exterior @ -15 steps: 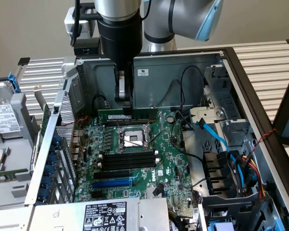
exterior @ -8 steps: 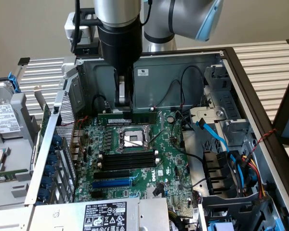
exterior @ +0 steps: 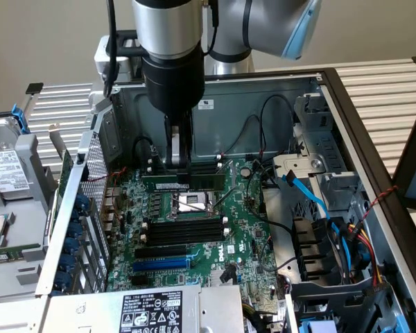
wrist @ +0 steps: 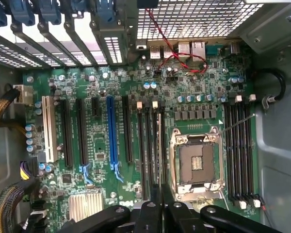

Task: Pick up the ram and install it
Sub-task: 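Insert the ram into the slot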

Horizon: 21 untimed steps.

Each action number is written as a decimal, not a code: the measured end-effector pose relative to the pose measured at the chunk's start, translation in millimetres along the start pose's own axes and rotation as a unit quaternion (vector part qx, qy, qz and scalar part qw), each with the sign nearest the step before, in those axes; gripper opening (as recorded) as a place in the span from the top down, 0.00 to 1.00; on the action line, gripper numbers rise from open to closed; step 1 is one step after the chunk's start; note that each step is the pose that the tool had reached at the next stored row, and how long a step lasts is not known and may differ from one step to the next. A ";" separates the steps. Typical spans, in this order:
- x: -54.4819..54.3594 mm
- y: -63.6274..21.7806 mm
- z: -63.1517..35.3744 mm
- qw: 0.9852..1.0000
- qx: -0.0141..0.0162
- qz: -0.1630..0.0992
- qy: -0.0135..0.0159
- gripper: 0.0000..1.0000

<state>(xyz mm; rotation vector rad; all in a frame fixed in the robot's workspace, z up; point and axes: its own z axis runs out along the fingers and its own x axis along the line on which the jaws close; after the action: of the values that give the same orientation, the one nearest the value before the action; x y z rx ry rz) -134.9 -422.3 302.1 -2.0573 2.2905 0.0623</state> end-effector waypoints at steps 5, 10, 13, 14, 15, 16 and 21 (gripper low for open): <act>1.9 11.5 8.9 1.000 0.000 -0.001 0.000 0.88; 2.3 11.9 18.0 1.000 -0.002 -0.001 0.000 0.88; 2.4 11.9 23.5 1.000 -0.002 -0.002 0.000 0.88; 2.5 11.9 25.2 1.000 -0.002 -0.003 0.000 0.88; 2.7 11.9 27.1 1.000 -0.002 -0.004 0.000 0.88; 2.7 12.0 28.8 1.000 -0.002 -0.005 0.000 0.88; 3.0 12.1 34.7 1.000 -0.003 -0.017 0.000 0.88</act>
<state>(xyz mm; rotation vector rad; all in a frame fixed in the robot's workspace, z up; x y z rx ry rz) -146.6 -421.5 267.2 -2.0992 2.2574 0.0681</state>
